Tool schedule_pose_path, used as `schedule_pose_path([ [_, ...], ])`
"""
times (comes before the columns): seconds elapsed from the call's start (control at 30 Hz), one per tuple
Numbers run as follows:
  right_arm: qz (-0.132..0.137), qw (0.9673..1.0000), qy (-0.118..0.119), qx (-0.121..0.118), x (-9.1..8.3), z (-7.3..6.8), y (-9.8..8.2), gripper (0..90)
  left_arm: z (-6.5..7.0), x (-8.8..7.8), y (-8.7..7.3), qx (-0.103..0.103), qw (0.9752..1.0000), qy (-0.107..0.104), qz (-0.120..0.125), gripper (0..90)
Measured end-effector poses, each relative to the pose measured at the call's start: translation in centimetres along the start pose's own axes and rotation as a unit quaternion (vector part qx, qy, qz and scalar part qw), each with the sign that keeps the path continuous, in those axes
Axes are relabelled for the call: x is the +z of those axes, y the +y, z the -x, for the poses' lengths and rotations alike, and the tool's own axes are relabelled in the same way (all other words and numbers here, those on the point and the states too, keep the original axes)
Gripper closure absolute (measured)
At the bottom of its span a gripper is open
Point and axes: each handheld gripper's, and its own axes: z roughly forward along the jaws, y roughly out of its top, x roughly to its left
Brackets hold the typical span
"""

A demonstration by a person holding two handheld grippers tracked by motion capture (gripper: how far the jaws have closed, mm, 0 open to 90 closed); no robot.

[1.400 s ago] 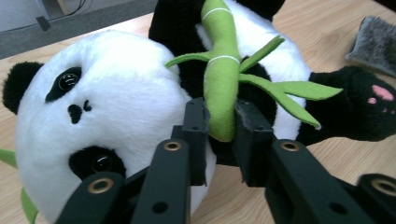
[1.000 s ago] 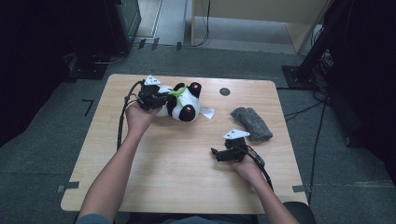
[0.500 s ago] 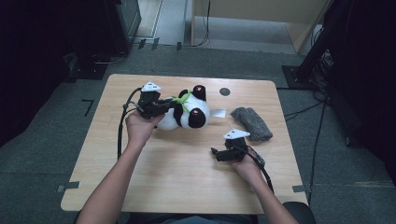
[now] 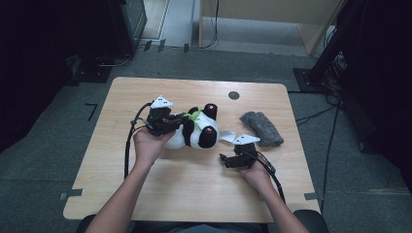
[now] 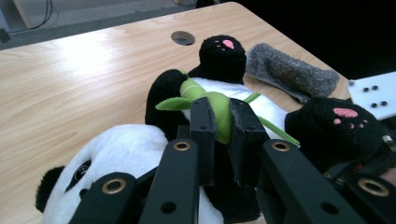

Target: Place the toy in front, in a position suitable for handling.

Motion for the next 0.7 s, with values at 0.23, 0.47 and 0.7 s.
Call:
schedule_pose_path([
  [0.23, 0.001, 1.0000, -0.001, -0.001, 0.0, 0.0, 0.0, 12.2, 0.9, 0.4, -1.3, 0.000, 1.0000, -0.003, -0.002, 80.9],
  [0.47, 0.001, 1.0000, -0.004, 0.003, 0.0, -0.1, 0.0, 12.1, 0.8, 0.3, -2.2, -0.007, 0.9999, -0.009, 0.005, 73.4],
  [0.7, -0.006, 1.0000, 0.002, -0.004, -0.1, 0.0, 0.2, 15.8, 0.4, 0.2, -2.6, 0.000, 1.0000, -0.004, -0.001, 49.6],
])
